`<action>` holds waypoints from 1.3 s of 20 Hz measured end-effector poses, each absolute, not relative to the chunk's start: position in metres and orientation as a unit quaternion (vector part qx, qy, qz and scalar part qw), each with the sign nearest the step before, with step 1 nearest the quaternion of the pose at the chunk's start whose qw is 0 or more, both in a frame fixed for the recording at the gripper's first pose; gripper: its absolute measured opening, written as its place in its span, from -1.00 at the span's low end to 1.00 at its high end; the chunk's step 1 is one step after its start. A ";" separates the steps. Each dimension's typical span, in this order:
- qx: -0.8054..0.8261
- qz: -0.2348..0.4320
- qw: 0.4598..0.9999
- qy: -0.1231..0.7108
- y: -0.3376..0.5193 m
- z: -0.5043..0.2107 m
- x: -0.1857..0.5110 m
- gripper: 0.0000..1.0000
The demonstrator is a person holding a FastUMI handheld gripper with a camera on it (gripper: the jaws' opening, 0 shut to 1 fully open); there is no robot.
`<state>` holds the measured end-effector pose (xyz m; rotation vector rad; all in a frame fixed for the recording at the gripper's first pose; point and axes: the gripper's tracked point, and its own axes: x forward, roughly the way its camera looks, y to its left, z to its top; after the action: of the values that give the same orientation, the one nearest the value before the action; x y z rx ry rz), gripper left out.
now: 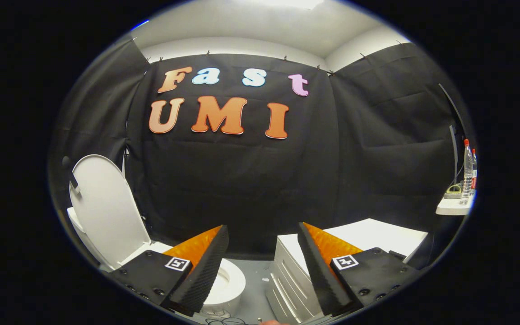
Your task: Open the toilet lid.
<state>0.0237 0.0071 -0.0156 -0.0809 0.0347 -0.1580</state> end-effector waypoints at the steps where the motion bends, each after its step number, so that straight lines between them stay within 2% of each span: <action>1: -0.038 -0.081 0.996 0.016 0.009 -0.015 0.024 0.97; 6: 0.011 -0.079 0.997 0.019 0.028 -0.012 0.009 0.97; 11: -0.009 -0.068 0.998 0.003 0.058 -0.003 -0.008 0.97; 26: -0.018 -0.035 0.999 0.025 0.082 -0.015 -0.004 0.97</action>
<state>-0.0039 0.0820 -0.0150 -0.0364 0.0496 -0.0698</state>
